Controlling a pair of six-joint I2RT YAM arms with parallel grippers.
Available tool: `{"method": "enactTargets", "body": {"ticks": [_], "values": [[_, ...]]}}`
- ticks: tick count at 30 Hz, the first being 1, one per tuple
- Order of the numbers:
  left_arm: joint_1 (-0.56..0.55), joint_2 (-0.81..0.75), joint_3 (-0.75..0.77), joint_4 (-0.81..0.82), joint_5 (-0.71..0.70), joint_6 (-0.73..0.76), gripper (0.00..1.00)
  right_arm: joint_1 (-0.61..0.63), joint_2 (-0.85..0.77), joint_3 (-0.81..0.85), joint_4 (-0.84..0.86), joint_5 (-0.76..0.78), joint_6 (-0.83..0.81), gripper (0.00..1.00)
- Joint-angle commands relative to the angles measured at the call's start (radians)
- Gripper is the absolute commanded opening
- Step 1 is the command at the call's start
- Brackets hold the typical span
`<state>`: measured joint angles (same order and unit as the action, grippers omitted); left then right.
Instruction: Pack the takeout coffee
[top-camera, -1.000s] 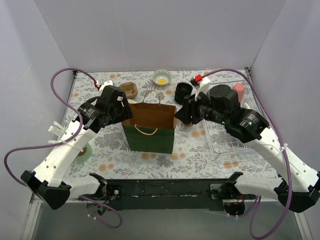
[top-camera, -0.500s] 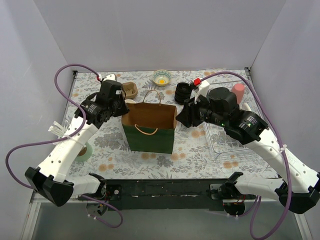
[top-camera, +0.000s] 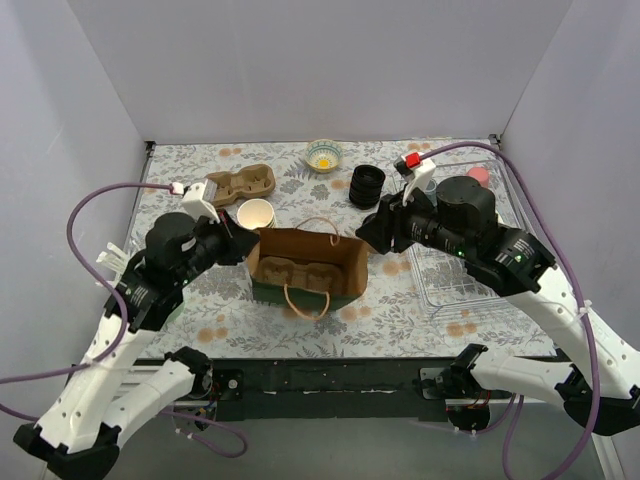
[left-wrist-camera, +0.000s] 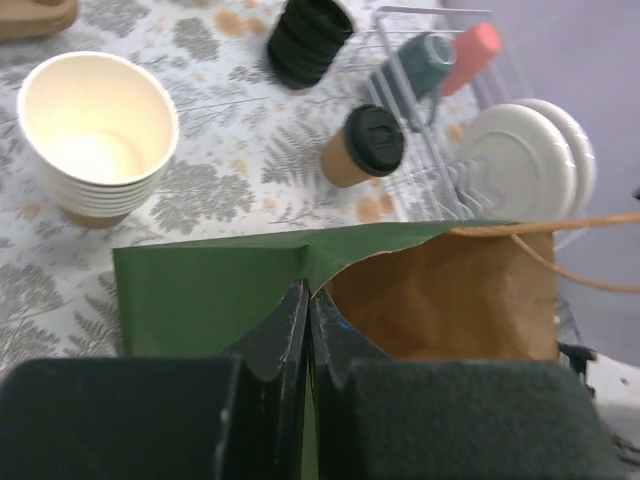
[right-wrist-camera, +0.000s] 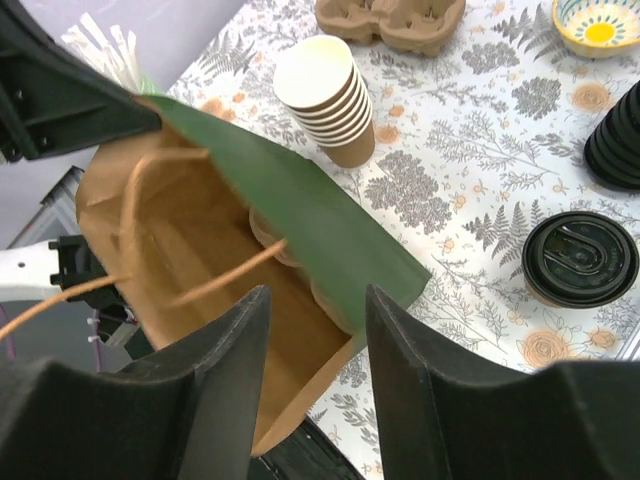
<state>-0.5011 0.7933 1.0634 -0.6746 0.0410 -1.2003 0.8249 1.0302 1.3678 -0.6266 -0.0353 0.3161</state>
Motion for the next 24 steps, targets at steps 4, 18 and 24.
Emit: {"method": "enactTargets", "body": {"ticks": [4, 18, 24], "values": [[0.001, -0.159, -0.155, 0.26, 0.223, 0.054, 0.0, 0.002, -0.071, 0.008, 0.085, 0.029, 0.0, 0.56], [0.001, -0.229, -0.218, 0.182, 0.217, 0.096, 0.0, -0.001, 0.042, 0.054, -0.045, 0.256, -0.055, 0.57], [0.003, -0.27, -0.23, 0.165, 0.23, 0.082, 0.0, -0.134, 0.221, 0.106, -0.079, 0.253, -0.113, 0.68]]}}
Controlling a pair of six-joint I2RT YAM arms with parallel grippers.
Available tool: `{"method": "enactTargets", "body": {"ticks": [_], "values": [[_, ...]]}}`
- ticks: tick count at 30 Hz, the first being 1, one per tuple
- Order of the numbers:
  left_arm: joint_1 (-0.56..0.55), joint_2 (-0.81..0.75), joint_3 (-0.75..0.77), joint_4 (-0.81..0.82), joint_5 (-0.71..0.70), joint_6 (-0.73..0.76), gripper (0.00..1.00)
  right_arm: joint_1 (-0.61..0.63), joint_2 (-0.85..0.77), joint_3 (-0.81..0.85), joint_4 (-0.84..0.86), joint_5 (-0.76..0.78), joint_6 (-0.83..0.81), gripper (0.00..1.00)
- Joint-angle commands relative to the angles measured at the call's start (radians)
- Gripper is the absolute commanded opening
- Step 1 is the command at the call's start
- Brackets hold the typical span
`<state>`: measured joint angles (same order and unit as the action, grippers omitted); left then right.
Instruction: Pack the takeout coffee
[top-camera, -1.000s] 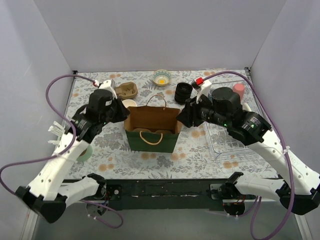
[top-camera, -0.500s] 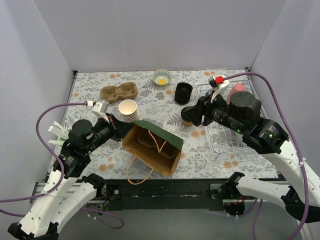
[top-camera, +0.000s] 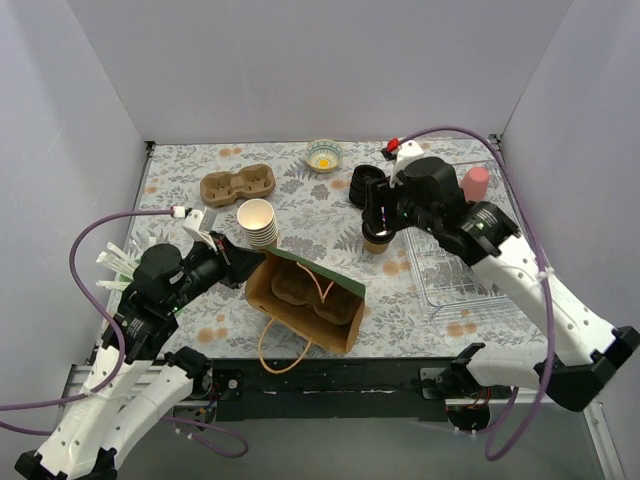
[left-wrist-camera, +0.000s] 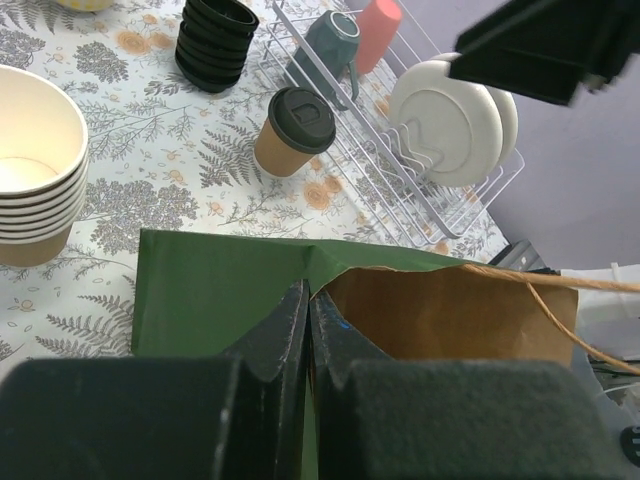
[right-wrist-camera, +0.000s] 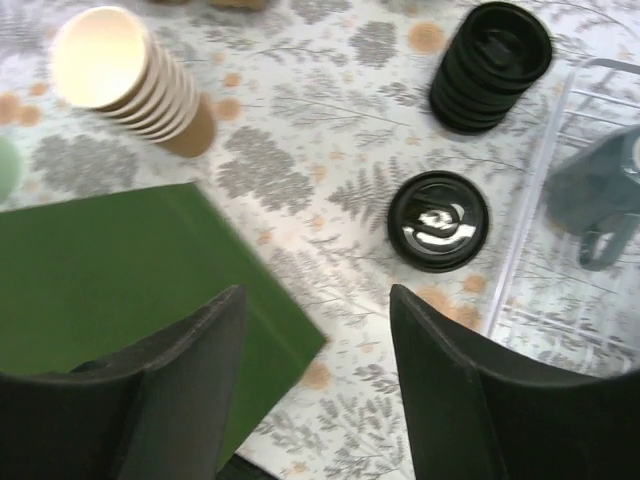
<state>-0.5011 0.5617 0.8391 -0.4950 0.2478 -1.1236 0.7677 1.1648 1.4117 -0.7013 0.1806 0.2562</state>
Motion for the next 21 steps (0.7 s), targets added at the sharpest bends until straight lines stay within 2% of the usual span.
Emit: {"method": "enactTargets", "body": {"ticks": [1, 7, 15, 21], "values": [[0.003, -0.048, -0.009, -0.017, 0.027, 0.007, 0.0, -0.118, 0.131, 0.058, 0.0, 0.028, -0.066, 0.71], [0.003, -0.077, 0.012, -0.08, 0.045, -0.002, 0.0, -0.255, 0.3, 0.026, 0.028, -0.127, -0.159, 0.9], [0.003, -0.12, 0.035, -0.184, 0.044, 0.001, 0.0, -0.285, 0.473, 0.115, -0.012, -0.167, -0.282, 0.87], [0.003, -0.128, 0.046, -0.212, 0.03, 0.004, 0.0, -0.285, 0.59, 0.207, -0.067, -0.142, -0.287, 0.86]]}}
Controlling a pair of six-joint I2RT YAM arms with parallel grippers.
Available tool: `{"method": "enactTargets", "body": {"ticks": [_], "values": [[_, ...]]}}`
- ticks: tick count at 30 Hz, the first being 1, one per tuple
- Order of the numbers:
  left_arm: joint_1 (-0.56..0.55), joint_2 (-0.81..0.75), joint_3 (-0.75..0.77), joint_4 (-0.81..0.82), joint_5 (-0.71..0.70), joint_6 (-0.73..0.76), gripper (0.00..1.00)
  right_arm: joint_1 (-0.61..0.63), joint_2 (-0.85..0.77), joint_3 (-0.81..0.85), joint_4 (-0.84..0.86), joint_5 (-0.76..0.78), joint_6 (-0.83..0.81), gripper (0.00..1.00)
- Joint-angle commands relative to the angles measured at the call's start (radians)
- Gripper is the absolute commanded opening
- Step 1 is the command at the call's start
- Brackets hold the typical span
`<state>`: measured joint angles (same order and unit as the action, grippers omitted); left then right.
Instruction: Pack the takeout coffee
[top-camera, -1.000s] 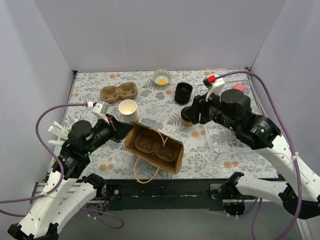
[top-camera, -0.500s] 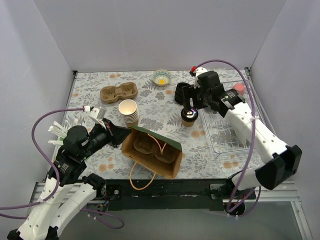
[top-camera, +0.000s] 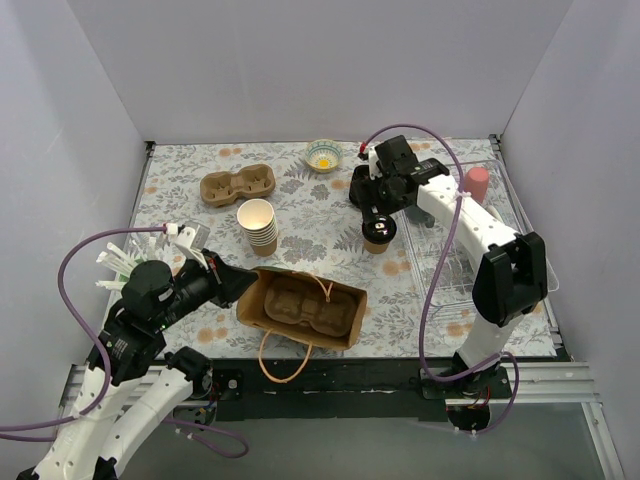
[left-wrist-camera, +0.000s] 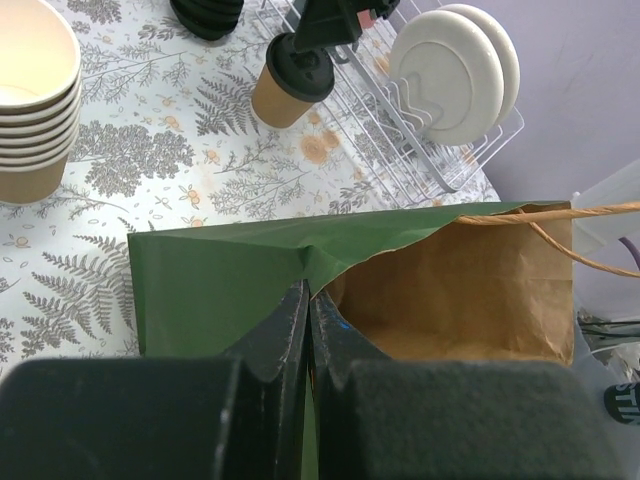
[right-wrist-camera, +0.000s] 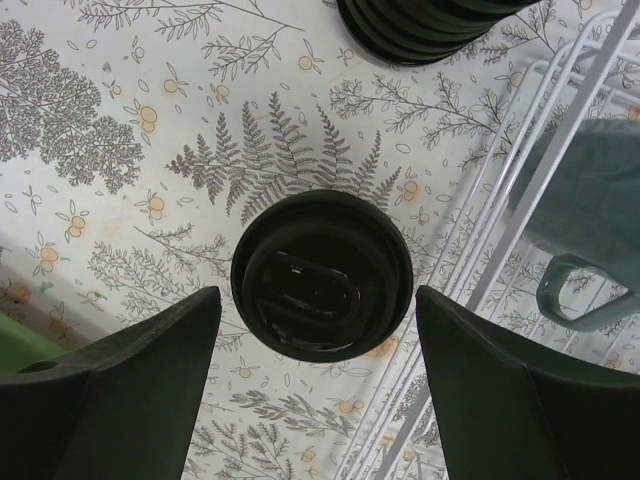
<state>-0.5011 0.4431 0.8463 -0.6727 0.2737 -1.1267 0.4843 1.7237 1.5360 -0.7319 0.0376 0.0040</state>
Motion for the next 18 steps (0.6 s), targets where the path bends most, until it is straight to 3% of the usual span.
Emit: {"method": "enactTargets", "body": {"ticks": [1, 18], "values": [[0.001, -0.009, 0.04, -0.034, 0.002, 0.004, 0.0, -0.001, 0.04, 0.084, -0.034, 0.002, -0.038, 0.86], [0.003, 0.009, 0.083, -0.079, -0.041, -0.012, 0.0, -0.003, 0.08, 0.087, -0.095, -0.024, -0.038, 0.86]]}}
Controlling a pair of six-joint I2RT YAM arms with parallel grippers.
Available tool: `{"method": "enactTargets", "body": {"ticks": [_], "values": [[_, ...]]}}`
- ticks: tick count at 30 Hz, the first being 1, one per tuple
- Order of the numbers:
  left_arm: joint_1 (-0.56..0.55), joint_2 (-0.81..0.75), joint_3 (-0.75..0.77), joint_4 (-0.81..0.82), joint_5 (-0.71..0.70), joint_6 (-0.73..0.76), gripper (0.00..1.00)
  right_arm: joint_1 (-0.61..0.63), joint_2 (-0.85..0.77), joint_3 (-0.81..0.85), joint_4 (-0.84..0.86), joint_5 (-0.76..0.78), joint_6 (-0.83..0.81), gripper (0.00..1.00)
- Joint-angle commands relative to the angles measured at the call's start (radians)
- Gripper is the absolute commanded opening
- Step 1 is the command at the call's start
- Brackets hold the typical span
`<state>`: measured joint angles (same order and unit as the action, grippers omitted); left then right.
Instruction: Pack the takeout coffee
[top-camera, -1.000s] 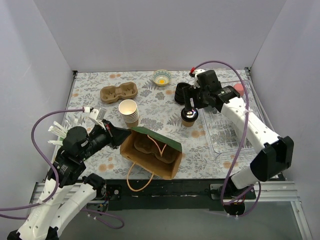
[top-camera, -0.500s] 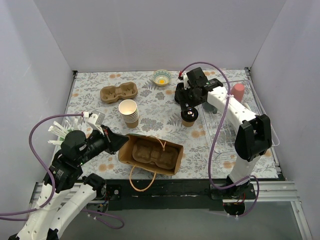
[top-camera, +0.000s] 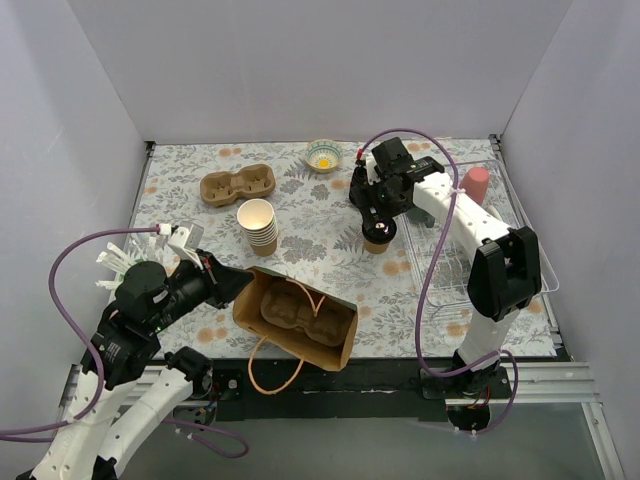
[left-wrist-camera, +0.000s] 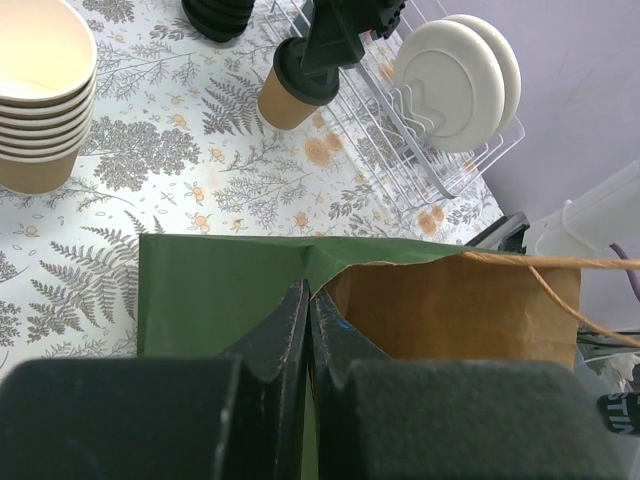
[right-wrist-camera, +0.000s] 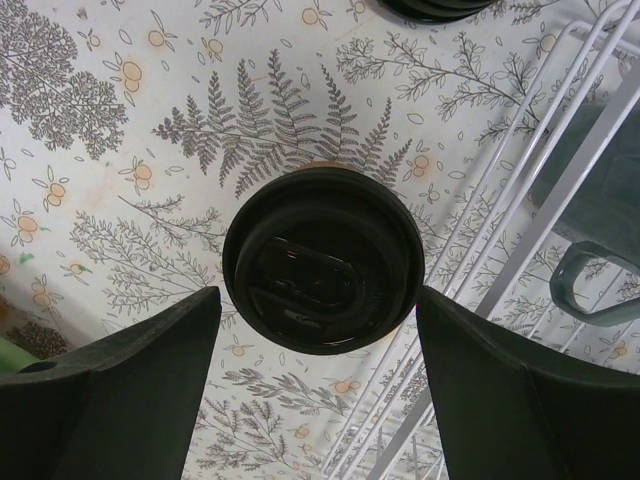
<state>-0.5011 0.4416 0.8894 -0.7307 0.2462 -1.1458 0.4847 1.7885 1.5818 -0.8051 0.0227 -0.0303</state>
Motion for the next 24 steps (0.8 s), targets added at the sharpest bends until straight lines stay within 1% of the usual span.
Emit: {"method": "enactTargets", "body": {"ticks": [1, 11, 16, 19, 21, 22, 23, 24], "values": [[0.003, 0.012, 0.042, -0.021, -0.012, 0.009, 0.0, -0.001, 0.018, 0.044, -0.028, -0.01, -0.002, 0.86], [0.003, 0.022, 0.037, -0.016, -0.016, -0.009, 0.0, -0.003, 0.032, 0.033, -0.014, -0.01, -0.003, 0.86], [0.003, 0.026, 0.033, -0.01, -0.044, -0.017, 0.0, -0.003, 0.043, 0.021, 0.0, 0.009, 0.01, 0.85], [0.003, 0.052, 0.043, -0.015, -0.056, -0.026, 0.0, -0.001, 0.049, 0.018, 0.007, 0.016, 0.013, 0.81], [0.003, 0.063, 0.049, -0.025, -0.061, -0.037, 0.0, -0.001, 0.055, 0.024, 0.003, 0.016, 0.013, 0.75], [0.003, 0.069, 0.057, -0.03, -0.086, -0.043, 0.02, -0.001, 0.055, 0.026, 0.003, 0.016, 0.013, 0.72], [0.003, 0.074, 0.062, -0.039, -0.103, -0.055, 0.04, -0.001, 0.054, 0.029, 0.004, 0.016, 0.015, 0.66], [0.003, 0.074, 0.065, -0.044, -0.116, -0.071, 0.08, -0.001, 0.051, 0.03, 0.006, 0.016, 0.013, 0.63]]}}
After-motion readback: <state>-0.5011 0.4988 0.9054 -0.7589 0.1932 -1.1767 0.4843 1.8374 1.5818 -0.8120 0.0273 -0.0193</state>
